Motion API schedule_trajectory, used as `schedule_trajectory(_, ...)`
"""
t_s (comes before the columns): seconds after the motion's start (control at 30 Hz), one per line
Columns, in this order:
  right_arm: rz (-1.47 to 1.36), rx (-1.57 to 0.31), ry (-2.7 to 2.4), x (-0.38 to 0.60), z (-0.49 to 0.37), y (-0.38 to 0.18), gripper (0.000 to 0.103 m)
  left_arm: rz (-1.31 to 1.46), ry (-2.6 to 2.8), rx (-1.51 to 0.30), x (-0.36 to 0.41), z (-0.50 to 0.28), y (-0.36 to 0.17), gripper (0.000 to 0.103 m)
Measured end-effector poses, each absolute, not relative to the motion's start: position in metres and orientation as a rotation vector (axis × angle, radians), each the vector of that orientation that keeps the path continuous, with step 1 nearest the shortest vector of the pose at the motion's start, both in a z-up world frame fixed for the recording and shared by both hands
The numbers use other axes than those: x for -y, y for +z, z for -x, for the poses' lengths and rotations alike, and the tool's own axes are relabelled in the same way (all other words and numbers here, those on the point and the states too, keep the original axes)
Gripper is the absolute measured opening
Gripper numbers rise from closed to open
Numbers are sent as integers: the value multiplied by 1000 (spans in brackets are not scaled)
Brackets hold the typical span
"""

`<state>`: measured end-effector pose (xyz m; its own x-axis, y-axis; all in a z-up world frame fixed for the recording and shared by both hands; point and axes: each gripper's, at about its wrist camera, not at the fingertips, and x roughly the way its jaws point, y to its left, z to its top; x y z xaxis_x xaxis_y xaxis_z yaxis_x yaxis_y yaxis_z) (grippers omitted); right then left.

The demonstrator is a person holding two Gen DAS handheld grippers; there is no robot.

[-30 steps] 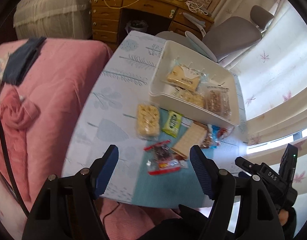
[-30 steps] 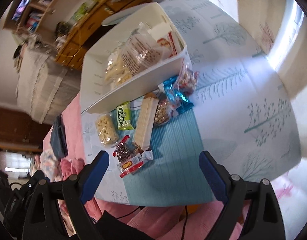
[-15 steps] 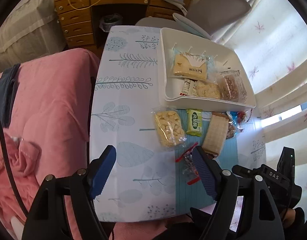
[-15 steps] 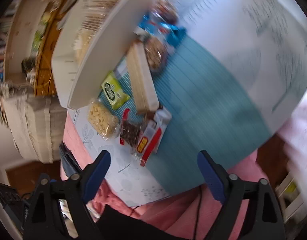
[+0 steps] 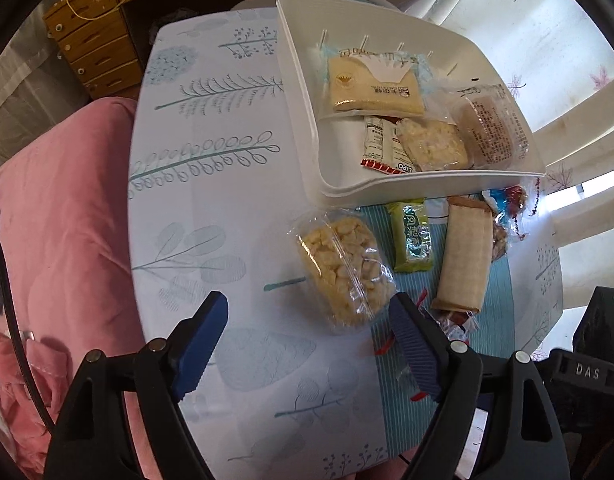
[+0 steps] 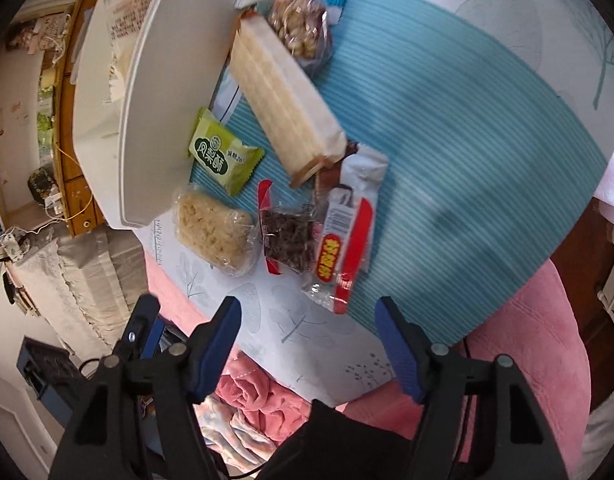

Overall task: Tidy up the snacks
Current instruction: 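Grasp the clear puffed-snack bag with the left tool while the right tool grasps the chocolate packet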

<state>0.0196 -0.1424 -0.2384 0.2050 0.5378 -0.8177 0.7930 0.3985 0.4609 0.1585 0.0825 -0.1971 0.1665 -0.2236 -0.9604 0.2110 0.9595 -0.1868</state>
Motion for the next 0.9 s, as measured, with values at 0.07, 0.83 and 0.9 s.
schedule_trajectory(0.07, -1264, -1473, -279, 139, -26, -241, 67, 25, -303, -1409, -78, -166, -209, 82)
schedule_trajectory(0.83, -1134, -1650, -533, 120, -97, -271, 57, 132, -300, -1595, -51, -202, -284, 82)
schedule_trajectory(0.9, -1120, -1654, -536, 116, -103, -272, 57, 143, -306, -1597, -47, -203, -287, 82)
